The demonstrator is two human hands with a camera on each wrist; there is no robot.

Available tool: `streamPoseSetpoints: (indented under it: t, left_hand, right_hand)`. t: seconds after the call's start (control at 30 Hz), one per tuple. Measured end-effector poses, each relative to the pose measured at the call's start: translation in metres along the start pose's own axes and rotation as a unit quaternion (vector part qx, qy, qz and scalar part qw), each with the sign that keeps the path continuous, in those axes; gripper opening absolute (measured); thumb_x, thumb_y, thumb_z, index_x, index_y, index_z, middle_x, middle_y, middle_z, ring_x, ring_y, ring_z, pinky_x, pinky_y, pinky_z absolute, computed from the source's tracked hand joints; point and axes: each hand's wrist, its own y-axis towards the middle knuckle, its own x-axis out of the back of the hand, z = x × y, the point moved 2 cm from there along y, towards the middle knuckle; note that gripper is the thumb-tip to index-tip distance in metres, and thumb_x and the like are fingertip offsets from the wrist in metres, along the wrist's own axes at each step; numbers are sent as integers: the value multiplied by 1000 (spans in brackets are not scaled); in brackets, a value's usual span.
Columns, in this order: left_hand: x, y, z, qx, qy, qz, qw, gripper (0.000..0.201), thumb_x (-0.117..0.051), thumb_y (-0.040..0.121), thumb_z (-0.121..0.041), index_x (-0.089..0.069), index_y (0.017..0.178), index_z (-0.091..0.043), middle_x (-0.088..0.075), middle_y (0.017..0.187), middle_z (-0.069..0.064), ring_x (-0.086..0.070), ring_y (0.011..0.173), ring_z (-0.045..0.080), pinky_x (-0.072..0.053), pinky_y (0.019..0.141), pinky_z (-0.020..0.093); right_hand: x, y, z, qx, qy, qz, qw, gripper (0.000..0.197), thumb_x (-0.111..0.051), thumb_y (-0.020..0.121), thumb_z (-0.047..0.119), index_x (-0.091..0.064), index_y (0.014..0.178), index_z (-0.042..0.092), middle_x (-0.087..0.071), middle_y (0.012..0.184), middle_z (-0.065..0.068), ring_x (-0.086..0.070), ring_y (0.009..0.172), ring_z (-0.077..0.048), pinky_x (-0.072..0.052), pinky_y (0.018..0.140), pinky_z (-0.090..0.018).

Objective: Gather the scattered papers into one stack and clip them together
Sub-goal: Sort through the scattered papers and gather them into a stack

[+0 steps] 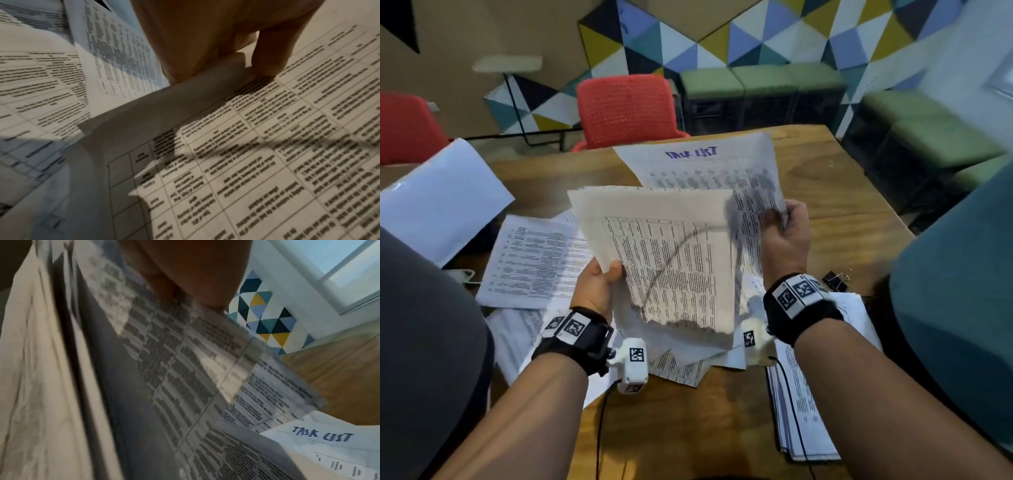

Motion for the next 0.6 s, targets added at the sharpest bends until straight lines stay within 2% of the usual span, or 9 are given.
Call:
streamPoseSetpoints:
  t: [0.07,0.17,0.27,0.33,0.37,0.43,0.5,0.57,0.6]
  left_hand:
    - [-5,-5,-7,-16,-15,13,1000,28,-48,94,2,-57,120,0,-71,83,-4,-63,89,16,-45,94,38]
    - [-14,-10,-16,-42,-25,49,998,21,-46,94,6,-60,106,-5,-71,71,-8,-66,74,9,-51,80,29]
    - [-20,-13,-25,-56,-40,64,996,30,-44,93,8,-63,100,-14,-71,69,-8,-66,64,5,-53,63,21]
    - [-22,-12,-30,-70,-44,59,995,35,-46,92,8,-70,86,-18,-70,67,-5,-65,62,8,-52,63,25]
    - [-22,-11,-32,-76,-49,55,994,38,-48,91,6,-73,75,-19,-68,63,-4,-63,58,10,-51,62,28]
    - [-21,-9,-35,-93,-54,38,993,36,-54,91,0,-74,67,-20,-67,62,-2,-61,58,16,-50,65,32]
    - [-19,-6,-37,-111,-60,23,992,24,-61,86,-7,-74,70,-20,-68,64,-3,-60,62,19,-50,70,37]
    - [-15,-5,-38,-120,-65,17,990,16,-63,79,-10,-74,72,-20,-68,67,-3,-61,64,18,-49,71,35]
    - [-16,-5,-40,-125,-64,12,990,17,-61,78,-9,-74,76,-20,-69,75,0,-62,67,17,-51,70,34]
  right_hand:
    - [-8,0,0,-12,-9,46,999,4,-57,91,2,-53,92,3,-54,76,-1,-50,69,-13,-47,65,-41]
    - [-18,-7,8,-56,24,113,992,15,-64,82,3,-52,89,2,-53,74,-10,-49,69,-24,-46,59,-49]
    - [-26,-17,26,-173,131,159,963,32,-70,76,36,-55,83,9,-58,65,-1,-56,55,-16,-44,48,-27]
    - [-32,-18,31,-232,193,179,936,16,-44,97,22,-59,93,18,-65,77,0,-66,64,-10,-52,58,-22]
    - [-34,-18,33,-234,185,190,935,20,-38,99,10,-57,100,18,-67,84,2,-67,71,-9,-54,66,-22]
    - [-38,-20,35,-224,182,243,926,10,-50,90,1,-53,90,11,-69,74,3,-66,64,-8,-55,60,-21]
    - [-39,-20,29,-206,181,249,929,11,-64,74,11,-58,82,15,-64,79,-7,-63,70,-19,-57,67,-31]
    - [-42,-18,24,-165,153,232,946,11,-63,76,20,-62,72,29,-58,86,-11,-54,85,-26,-50,82,-52]
    - [-43,-15,18,-148,142,235,950,16,-60,80,18,-62,72,31,-57,87,-10,-51,87,-27,-47,84,-52]
